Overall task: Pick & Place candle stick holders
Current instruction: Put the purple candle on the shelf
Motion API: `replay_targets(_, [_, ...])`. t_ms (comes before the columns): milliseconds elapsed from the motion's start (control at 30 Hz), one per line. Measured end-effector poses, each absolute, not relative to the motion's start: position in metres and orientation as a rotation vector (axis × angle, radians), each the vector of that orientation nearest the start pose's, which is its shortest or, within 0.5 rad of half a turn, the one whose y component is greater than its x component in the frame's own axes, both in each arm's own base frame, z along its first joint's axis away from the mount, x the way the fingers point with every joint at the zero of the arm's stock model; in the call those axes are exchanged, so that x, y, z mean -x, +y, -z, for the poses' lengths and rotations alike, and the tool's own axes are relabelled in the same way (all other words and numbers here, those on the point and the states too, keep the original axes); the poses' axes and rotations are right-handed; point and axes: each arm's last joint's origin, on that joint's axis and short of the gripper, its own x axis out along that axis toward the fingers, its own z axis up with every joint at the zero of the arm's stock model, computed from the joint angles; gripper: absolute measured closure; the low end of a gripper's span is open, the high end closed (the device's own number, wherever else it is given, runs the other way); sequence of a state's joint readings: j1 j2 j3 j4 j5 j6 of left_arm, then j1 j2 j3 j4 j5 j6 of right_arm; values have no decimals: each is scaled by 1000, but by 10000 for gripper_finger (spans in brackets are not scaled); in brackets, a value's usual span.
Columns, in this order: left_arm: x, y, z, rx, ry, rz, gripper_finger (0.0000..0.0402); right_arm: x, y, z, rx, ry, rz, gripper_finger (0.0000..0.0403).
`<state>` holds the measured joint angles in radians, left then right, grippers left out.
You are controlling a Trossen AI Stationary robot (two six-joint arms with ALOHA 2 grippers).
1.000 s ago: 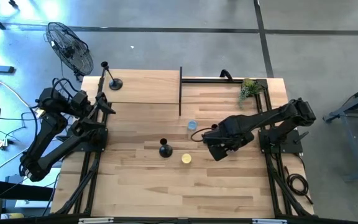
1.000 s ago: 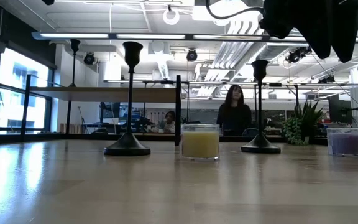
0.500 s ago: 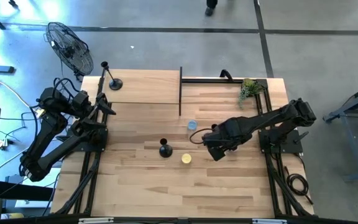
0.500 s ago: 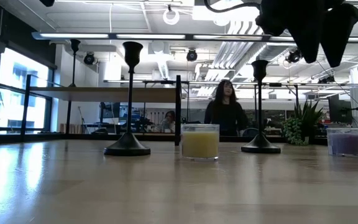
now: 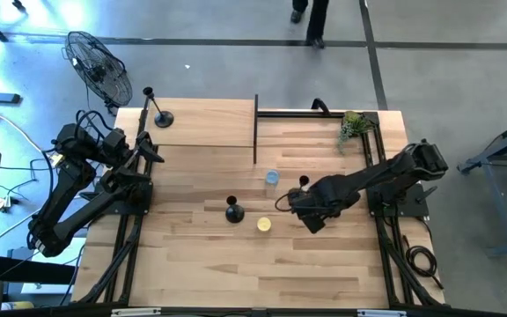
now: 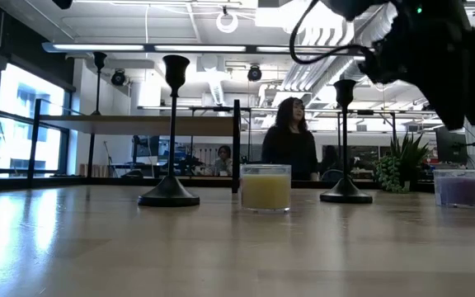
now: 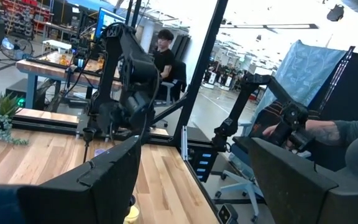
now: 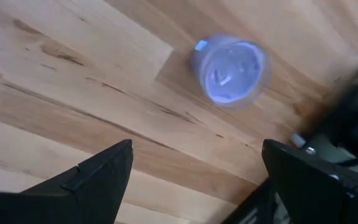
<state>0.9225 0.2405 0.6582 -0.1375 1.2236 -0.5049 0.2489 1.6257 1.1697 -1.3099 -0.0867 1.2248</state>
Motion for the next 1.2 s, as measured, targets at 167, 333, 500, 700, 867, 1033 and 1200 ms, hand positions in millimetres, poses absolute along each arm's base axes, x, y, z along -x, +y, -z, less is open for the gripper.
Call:
replay_targets(167, [-45, 14, -342, 252, -58, 317, 107, -250, 62, -206, -697, 1658, 815, 52])
replay_targets(333, [-45, 14, -343, 247, -67, 303, 107, -249, 48, -201, -666, 1691, 783, 52])
replay_targets(500, [-45, 14, -343, 248, -66, 303, 107, -251, 32, -198, -650, 1704, 751, 53])
replay_targets(700, [-44, 13, -342, 247, -56, 329, 107, -248, 23, -189, -634, 1738, 688, 53])
replay_targets(867, [-44, 13, -342, 249, -46, 349, 107, -244, 23, -180, -653, 1752, 656, 53])
replay_targets(1033, [-44, 13, -342, 249, -47, 345, 107, -245, 23, -172, -664, 1717, 631, 53])
replay_targets(1200, [-44, 14, -342, 250, -58, 319, 107, -246, 22, -169, -645, 1695, 624, 53])
